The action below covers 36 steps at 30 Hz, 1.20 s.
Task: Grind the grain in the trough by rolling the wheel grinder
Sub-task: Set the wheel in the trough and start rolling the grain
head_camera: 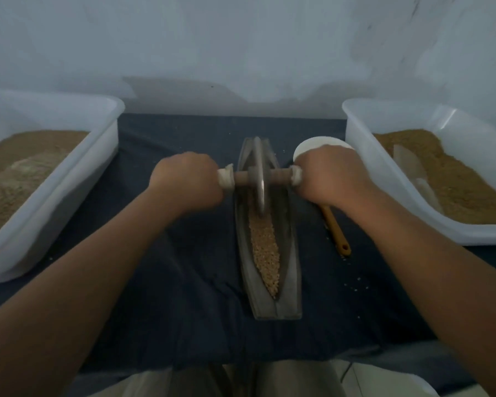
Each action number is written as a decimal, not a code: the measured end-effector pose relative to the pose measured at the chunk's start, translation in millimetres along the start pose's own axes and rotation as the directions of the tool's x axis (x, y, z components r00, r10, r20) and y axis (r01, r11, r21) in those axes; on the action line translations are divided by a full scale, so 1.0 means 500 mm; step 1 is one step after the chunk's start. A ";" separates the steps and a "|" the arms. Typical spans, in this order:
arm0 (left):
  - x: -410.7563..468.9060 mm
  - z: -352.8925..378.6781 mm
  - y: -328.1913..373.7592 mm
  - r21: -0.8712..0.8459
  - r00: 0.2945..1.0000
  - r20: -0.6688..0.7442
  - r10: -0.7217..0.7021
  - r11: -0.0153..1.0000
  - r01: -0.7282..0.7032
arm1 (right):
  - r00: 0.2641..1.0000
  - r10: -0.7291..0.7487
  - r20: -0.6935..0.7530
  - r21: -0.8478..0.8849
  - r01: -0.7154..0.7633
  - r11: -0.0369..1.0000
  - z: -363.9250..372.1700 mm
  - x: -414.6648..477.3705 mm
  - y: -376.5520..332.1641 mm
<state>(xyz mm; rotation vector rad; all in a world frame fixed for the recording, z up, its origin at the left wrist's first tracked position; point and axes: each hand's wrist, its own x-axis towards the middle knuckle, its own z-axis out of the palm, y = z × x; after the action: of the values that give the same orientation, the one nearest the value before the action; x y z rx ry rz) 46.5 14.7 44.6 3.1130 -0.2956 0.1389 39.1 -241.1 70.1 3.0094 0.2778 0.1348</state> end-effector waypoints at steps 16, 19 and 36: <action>-0.041 0.005 -0.005 0.003 0.998 0.014 0.060 0.998 -0.060 | 0.999 -0.027 0.045 0.023 0.026 0.999 -0.001 -0.052 -0.004; 0.038 -0.033 0.006 -0.049 0.997 0.080 0.018 0.999 -0.014 | 0.999 0.042 -0.004 0.020 -0.042 0.999 -0.005 0.023 -0.002; 0.037 -0.031 0.005 -0.009 1.000 0.008 0.024 1.000 -0.024 | 0.999 0.036 0.038 0.013 -0.037 0.999 -0.015 0.033 -0.007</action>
<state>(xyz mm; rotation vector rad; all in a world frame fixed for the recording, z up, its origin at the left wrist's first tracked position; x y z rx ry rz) 62.6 9.2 61.6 3.1031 -0.3328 0.1253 53.8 -234.1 78.4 3.0279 0.2213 0.0799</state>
